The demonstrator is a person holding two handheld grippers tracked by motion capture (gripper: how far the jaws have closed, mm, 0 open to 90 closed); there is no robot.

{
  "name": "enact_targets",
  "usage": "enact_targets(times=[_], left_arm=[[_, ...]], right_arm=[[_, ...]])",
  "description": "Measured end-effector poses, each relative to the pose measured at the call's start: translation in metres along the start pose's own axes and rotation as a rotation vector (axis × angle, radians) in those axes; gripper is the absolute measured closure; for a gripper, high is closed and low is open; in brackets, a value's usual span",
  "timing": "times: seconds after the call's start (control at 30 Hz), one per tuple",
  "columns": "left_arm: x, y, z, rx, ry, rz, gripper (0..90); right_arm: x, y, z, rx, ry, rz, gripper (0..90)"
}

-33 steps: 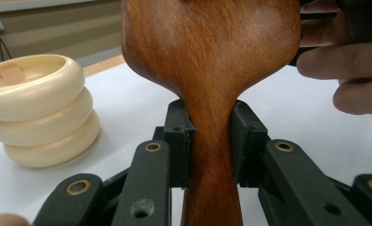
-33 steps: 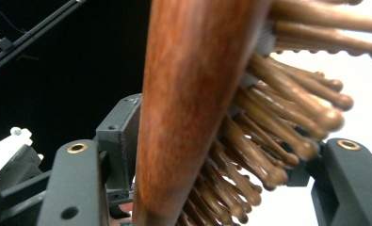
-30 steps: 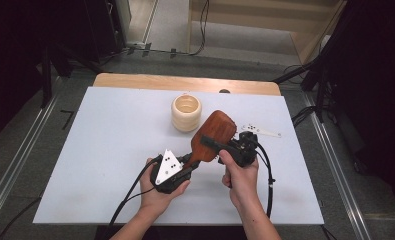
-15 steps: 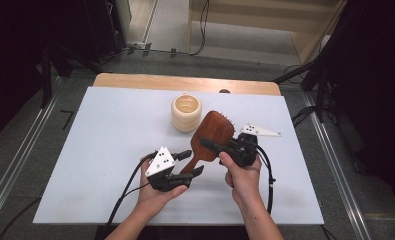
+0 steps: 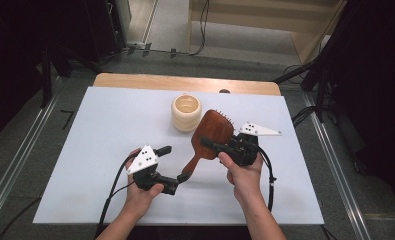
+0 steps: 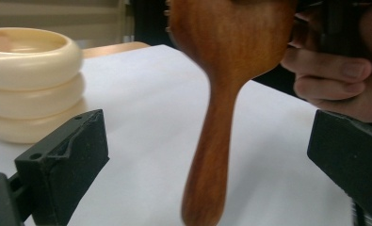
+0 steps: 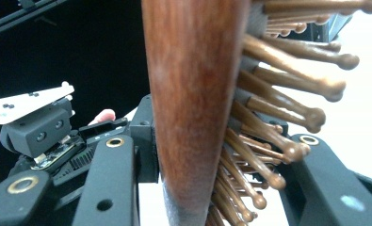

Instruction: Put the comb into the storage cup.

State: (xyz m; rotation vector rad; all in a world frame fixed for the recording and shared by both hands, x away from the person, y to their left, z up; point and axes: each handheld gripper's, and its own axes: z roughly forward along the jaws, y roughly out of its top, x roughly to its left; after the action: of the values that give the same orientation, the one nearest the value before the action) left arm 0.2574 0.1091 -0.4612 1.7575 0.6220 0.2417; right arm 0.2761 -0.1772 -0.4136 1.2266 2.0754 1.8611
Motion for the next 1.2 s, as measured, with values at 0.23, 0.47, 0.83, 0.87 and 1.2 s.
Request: enact_targets(times=[0.23, 0.47, 0.83, 0.87, 1.2], left_arm=[[0.011, -0.007, -0.016, 0.004, 0.051, 0.003, 0.0], [0.023, -0.013, -0.033, 0.003, 0.080, -0.003, 0.0], [0.040, -0.023, -0.060, -0.001, 0.140, -0.009, 0.0], [0.041, -0.024, -0.062, -0.001, 0.146, -0.008, 0.0], [0.055, -0.032, -0.085, -0.003, 0.202, -0.012, 0.0]], right_arm=[[0.000, 0.005, 0.002, 0.000, -0.008, -0.027, 52.8], [0.003, 0.012, 0.005, -0.005, -0.013, -0.052, 52.8], [0.002, 0.022, 0.006, -0.019, -0.031, -0.076, 52.8], [0.002, 0.023, 0.006, -0.020, -0.033, -0.077, 52.8], [-0.001, 0.028, 0.008, -0.018, -0.045, -0.083, 52.9]])
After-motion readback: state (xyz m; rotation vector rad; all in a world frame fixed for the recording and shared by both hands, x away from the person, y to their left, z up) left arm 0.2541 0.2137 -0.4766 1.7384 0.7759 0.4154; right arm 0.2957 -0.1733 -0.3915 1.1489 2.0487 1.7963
